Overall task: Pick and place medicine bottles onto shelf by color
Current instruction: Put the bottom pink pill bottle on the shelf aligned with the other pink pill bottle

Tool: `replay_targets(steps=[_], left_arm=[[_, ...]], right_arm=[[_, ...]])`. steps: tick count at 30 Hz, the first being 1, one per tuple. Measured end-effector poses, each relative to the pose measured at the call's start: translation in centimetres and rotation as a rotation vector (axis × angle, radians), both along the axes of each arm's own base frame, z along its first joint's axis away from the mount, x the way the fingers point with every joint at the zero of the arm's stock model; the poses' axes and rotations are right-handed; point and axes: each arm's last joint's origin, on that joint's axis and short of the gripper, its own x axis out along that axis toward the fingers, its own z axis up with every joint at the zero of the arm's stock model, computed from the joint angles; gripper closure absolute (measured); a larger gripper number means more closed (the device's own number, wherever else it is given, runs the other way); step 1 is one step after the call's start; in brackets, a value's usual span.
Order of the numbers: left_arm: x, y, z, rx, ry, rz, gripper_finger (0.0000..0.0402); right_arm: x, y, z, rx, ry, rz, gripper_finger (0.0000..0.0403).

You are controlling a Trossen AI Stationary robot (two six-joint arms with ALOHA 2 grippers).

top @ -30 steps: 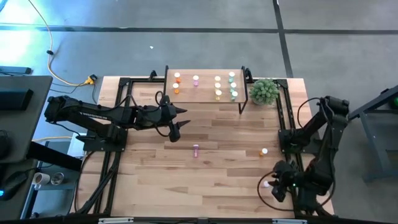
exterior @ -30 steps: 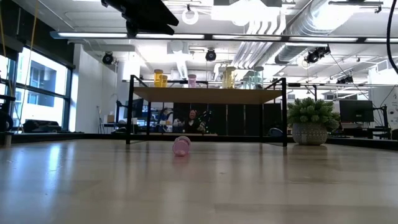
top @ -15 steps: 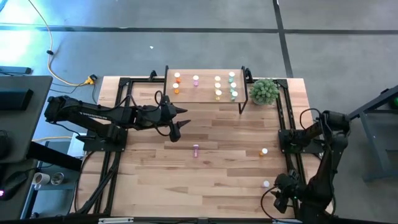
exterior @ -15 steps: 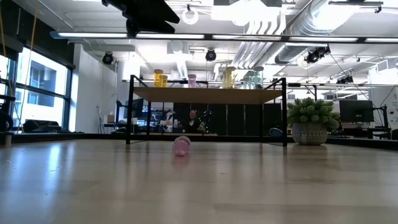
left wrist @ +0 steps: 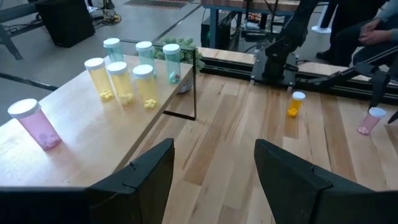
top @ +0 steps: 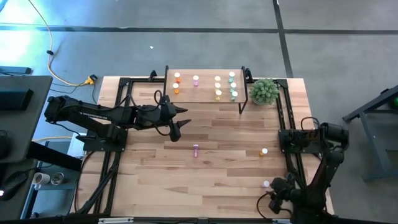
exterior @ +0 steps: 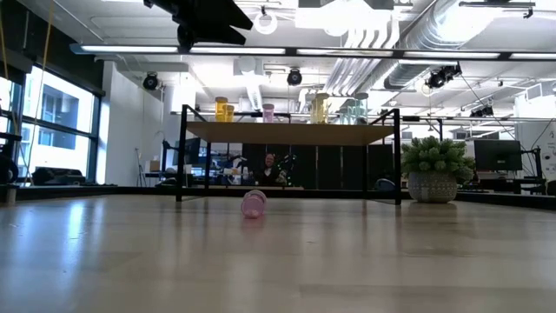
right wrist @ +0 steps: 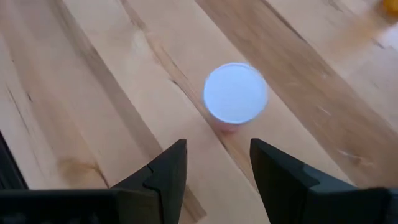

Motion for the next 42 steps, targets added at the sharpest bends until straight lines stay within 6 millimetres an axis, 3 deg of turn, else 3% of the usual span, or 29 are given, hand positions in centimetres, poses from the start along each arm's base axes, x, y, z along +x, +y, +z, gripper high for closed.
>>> replay_targets(steps=[15,24,35,42], left_arm=[[0.0,0.0,0.0,0.000,0.001,0.000,0.0190],[0.0,0.0,0.0,0.000,0.002,0.000,0.0190],[0.0,0.0,0.0,0.000,0.002,0.000,0.0190],[0.0,-0.1,0.0,-0.006,0.002,-0.018,0.0190]], right_arm=[[0.8,0.2,-3.0,-0.107,-0.012,-0.026,0.0238],[1.5,-0.1,-3.3,-0.147,-0.054,-0.035,0.0239],[1.4,-0.2,-3.3,-0.151,-0.051,-0.046,0.0305],[1.6,-0.2,-3.3,-0.140,-0.058,-0.073,0.0318]])
